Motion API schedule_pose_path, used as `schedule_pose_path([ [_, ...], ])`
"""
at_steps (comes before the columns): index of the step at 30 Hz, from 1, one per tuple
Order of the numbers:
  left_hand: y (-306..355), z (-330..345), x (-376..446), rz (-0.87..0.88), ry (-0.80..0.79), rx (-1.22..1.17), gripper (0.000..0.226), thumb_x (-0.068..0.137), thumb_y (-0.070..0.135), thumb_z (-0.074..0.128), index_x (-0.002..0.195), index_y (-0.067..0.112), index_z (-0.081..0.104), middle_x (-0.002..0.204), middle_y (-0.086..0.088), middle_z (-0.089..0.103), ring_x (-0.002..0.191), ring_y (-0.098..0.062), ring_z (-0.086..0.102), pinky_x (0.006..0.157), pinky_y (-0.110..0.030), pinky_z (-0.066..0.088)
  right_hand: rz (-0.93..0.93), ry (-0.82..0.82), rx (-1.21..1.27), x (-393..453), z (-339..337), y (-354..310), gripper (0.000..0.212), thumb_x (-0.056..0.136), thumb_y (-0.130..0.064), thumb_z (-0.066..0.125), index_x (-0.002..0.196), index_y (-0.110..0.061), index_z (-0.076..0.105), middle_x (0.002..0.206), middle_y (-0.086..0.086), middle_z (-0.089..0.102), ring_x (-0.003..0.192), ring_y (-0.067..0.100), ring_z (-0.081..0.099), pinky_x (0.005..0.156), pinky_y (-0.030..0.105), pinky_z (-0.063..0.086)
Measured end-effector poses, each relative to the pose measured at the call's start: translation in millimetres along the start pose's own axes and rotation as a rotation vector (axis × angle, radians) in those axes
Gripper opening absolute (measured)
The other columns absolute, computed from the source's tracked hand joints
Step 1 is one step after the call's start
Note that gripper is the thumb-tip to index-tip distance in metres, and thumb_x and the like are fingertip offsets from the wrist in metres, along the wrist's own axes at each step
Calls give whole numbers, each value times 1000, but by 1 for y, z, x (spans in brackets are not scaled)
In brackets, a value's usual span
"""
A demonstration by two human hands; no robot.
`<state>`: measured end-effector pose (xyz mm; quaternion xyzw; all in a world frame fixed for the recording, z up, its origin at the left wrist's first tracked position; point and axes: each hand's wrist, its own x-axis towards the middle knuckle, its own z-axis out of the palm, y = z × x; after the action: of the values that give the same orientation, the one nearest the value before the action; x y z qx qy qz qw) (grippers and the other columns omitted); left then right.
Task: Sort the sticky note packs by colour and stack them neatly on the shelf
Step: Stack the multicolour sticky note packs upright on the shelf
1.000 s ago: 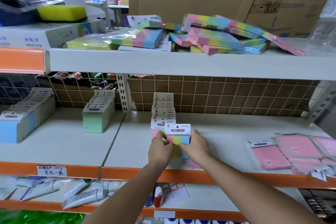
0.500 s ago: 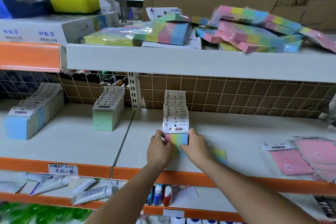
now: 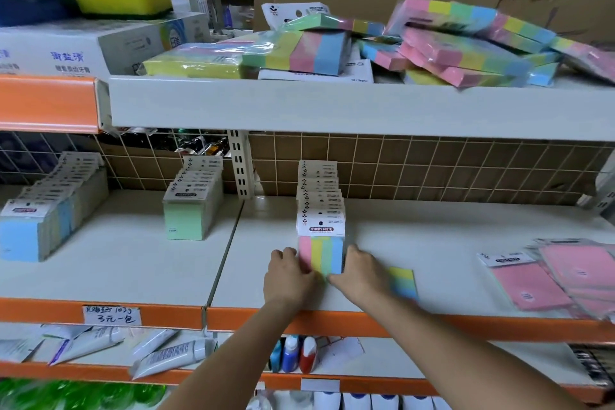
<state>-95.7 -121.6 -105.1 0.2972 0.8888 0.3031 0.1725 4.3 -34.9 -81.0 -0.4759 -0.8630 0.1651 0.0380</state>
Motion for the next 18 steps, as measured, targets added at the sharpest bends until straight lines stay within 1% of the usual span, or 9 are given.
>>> schedule_pose_path([
  [2,0,-1,-1,31,-12,54,28,82,33,61,102,13,56,110,-7,47,100,-28,54,85,-36,47,-35,24,-73,-2,4,1,43,80,-47,65,107,-14,57,112,7,66,106,27,60,79,32,47],
  [3,1,0,-2,41,-11,61,25,83,31,60,100,13,57,109,-7,47,99,-28,54,84,-35,47,-57,38,-105,-3,6,1,41,82,-47,63,108,-14,58,112,7,65,108,27,58,81,33,47],
  [6,1,0,-1,46,-15,53,23,85,29,58,102,14,57,108,-6,46,100,-28,54,83,-34,45,-71,56,-124,-4,9,-1,41,86,-47,59,112,-14,59,116,6,63,112,26,56,86,34,46],
  [10,-1,1,1,35,-37,80,29,87,32,58,109,13,55,112,-8,46,105,-29,52,89,-37,46,-63,48,-110,-4,8,-3,44,87,-46,59,114,-13,58,119,6,61,115,26,54,88,33,45],
  [12,2,2,0,23,-20,63,38,86,33,60,116,11,50,117,-9,46,110,-29,51,89,-37,45,-59,25,-75,-3,6,-1,42,87,-45,59,113,-12,59,118,8,61,113,27,55,86,32,46],
  [14,5,3,-5,31,26,48,57,86,33,61,132,9,38,126,-10,44,117,-29,48,89,-36,42,-48,11,-21,-2,2,2,40,86,-44,59,110,-11,60,116,8,62,110,28,57,82,33,47],
  [16,8,2,-11,53,117,44,73,87,33,60,144,7,24,133,-12,41,121,-28,46,92,-36,41,-62,23,-25,-2,-5,7,40,85,-46,57,108,-13,59,115,7,63,108,28,58,77,32,45],
  [17,11,1,-13,62,169,48,77,87,34,60,146,6,20,135,-12,40,123,-28,45,94,-36,40,-70,41,-47,-2,-10,9,41,85,-49,55,108,-15,59,115,6,63,109,28,57,76,31,43],
  [18,14,1,-15,72,221,52,78,86,34,61,147,6,20,135,-12,40,123,-29,45,94,-36,40,-71,63,-64,-3,-16,12,43,85,-51,53,109,-16,59,116,5,64,110,27,56,76,31,41],
])
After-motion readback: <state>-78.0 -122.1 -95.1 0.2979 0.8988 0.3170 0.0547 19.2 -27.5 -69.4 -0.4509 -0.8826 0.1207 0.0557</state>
